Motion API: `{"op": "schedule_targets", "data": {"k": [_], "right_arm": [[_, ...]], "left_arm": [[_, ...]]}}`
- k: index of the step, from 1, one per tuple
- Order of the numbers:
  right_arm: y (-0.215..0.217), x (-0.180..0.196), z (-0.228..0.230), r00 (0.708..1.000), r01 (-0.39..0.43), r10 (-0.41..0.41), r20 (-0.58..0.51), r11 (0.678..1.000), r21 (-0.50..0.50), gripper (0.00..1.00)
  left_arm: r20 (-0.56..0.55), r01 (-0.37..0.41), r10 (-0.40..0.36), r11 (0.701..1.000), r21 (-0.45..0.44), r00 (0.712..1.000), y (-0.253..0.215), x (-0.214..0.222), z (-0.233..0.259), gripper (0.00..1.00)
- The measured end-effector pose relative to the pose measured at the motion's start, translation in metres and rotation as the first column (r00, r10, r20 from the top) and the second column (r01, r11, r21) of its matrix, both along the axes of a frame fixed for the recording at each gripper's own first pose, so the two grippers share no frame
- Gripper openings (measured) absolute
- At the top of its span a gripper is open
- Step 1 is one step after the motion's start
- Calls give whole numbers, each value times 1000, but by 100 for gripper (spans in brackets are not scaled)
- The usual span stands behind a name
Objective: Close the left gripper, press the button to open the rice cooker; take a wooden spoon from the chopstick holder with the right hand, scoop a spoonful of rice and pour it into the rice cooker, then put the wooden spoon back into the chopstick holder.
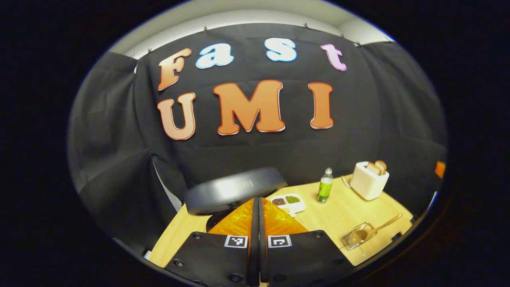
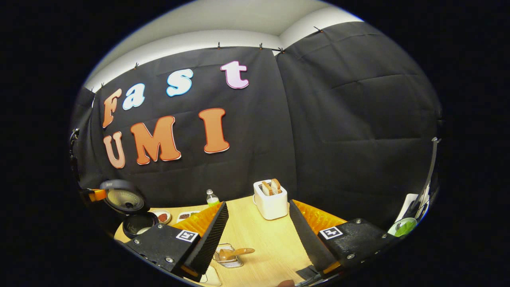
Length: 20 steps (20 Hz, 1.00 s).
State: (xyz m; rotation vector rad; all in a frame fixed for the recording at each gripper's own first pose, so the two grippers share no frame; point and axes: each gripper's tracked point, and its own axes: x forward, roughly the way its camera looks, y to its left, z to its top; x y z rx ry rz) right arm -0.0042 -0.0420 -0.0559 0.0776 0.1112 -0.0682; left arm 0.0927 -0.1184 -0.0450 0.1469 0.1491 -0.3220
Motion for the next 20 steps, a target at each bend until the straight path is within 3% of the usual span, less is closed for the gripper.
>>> {"op": "schedule_targets", "data": {"k": [2,3,4,6,14,19,20], "right_arm": [[2,1,-8,1000,-25,25,-6,999,23,95],[2,2,-12,999,-33,33,-14,999,32,100],[2,3,-17,999,-40,41,-21,998,43,95],[3,7,-32,997,-56,59,-40,997,59,95],[20,27,-97,985,-136,145,-90,985,107,95],[31,41,-137,978,-161,179,-104,974,157,95],[35,43,-144,977,-170,188,-101,971,168,95]], "left_arm": [[39,-24,24,1000,-17,999,10,-8,18,5],[52,-29,31,999,-27,998,12,-13,25,5],[64,-30,33,999,-39,997,14,-19,30,5],[91,-35,42,997,-73,995,20,-31,43,0],[186,-111,131,987,-113,974,65,-67,82,21],[205,-137,161,983,-123,965,83,-84,90,96],[225,-163,186,980,-117,956,91,-86,94,97]]}}
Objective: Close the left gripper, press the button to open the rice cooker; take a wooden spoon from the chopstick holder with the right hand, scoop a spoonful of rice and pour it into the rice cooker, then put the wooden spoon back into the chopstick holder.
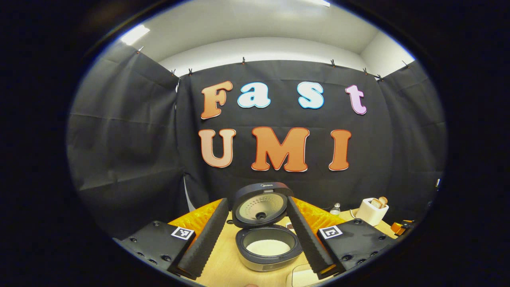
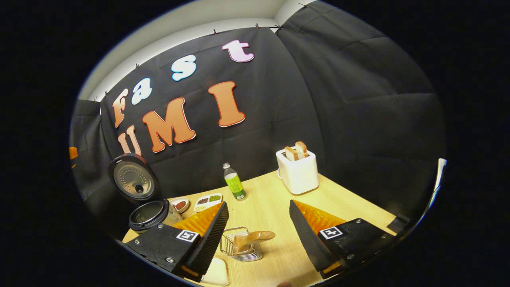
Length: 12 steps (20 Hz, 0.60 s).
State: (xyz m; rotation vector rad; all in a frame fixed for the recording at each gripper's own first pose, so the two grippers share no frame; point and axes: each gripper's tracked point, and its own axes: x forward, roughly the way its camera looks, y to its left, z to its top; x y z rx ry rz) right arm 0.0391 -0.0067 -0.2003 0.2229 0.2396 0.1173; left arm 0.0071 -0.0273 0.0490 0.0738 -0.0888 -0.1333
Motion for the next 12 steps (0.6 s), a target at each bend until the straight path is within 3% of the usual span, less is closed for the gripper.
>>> {"op": "schedule_targets", "data": {"k": [3,9,12], "right_arm": [[7,9,-27,999,-8,8,-39,1000,18,95],[18,14,-72,988,5,12,-152,994,105,95],[19,15,-88,979,6,21,-205,992,128,88]], "left_arm": [[29,-61,61,998,25,998,15,-6,7,99],[13,-101,100,995,15,995,26,0,3,100],[16,-95,95,995,-3,995,24,4,3,100]]}}
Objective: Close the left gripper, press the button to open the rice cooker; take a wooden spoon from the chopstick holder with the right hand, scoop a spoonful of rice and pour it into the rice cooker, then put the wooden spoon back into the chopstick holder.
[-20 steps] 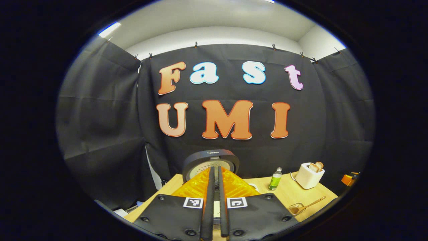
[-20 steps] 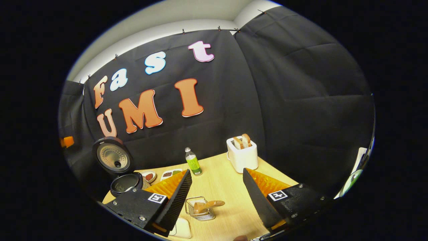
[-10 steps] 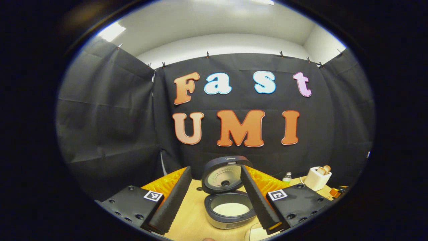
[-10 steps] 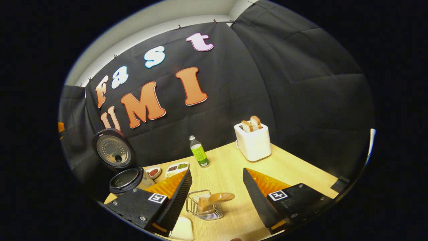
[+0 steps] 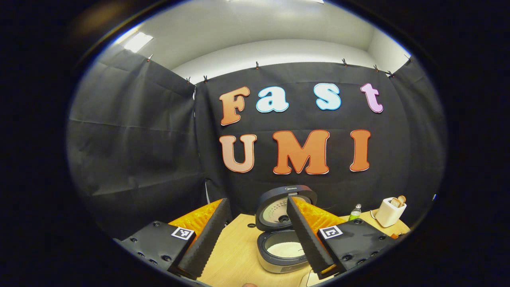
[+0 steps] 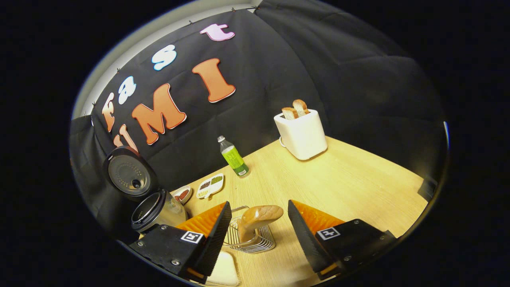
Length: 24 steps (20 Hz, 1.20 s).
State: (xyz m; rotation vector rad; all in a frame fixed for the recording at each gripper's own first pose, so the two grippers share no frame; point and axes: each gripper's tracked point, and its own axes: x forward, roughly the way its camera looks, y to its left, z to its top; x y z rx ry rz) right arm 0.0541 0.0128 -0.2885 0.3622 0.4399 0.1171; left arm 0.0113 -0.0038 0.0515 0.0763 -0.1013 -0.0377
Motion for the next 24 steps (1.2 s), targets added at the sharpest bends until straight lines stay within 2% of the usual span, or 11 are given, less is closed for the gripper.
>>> {"op": "schedule_targets", "data": {"k": [5,7,8,9,12,15,17,18,19,20,24], "right_arm": [[2,11,5,1000,24,-25,10,997,76,63],[7,14,0,1000,28,-27,-16,994,106,40],[11,17,1,999,26,-21,-40,990,141,43],[15,19,2,998,26,-16,-57,982,185,41],[22,26,6,996,46,-28,-79,972,232,27],[37,27,15,999,-2,8,-32,983,183,22],[41,30,21,1000,-8,10,-13,991,131,21],[43,30,27,1000,-14,14,0,994,113,17],[46,31,32,1000,-18,17,11,995,98,17],[49,31,37,999,-30,29,15,996,85,17],[54,23,68,998,-38,36,48,999,38,14]], "left_arm": [[-18,6,-6,1000,-1,1000,3,9,-4,100],[-12,-2,2,1000,15,1000,6,12,0,100],[-9,-3,3,1000,23,1000,6,12,-1,100],[-7,-3,3,999,33,1000,7,12,0,100],[1,-13,13,997,74,1000,13,15,0,100],[12,-24,23,994,107,1000,17,16,1,100],[10,-15,14,995,95,1000,18,16,0,98],[4,-6,6,997,80,1000,19,17,0,95],[-2,0,0,998,66,1000,21,19,-1,98],[-6,6,-6,998,58,1000,24,19,-3,95],[6,11,-11,997,71,1000,39,21,0,95]]}}
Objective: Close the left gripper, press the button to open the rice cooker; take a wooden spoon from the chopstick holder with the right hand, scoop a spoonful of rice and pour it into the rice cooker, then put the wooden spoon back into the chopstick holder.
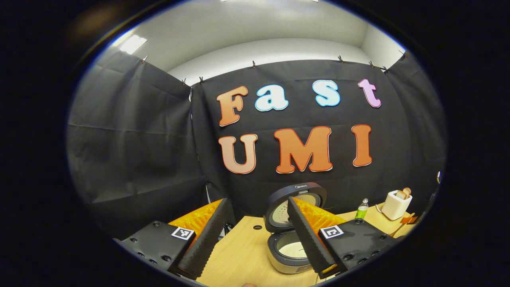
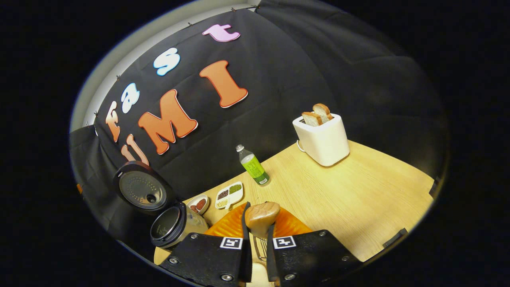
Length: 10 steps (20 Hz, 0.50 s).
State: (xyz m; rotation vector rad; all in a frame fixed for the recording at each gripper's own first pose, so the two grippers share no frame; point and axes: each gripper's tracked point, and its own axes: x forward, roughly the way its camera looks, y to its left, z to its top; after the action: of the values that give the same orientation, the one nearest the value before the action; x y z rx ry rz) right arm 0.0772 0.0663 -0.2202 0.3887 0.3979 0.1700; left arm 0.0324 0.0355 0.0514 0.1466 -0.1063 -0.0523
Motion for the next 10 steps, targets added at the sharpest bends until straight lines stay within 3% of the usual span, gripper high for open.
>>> {"op": "schedule_targets", "data": {"k": [4,10], "right_arm": [[17,-19,48,996,-20,23,84,999,-41,13],[69,-72,82,978,-122,139,156,986,-114,14]], "left_arm": [[-21,22,-23,1000,-22,1000,13,4,-7,96],[-35,42,-44,998,-45,998,41,10,-12,100]]}}
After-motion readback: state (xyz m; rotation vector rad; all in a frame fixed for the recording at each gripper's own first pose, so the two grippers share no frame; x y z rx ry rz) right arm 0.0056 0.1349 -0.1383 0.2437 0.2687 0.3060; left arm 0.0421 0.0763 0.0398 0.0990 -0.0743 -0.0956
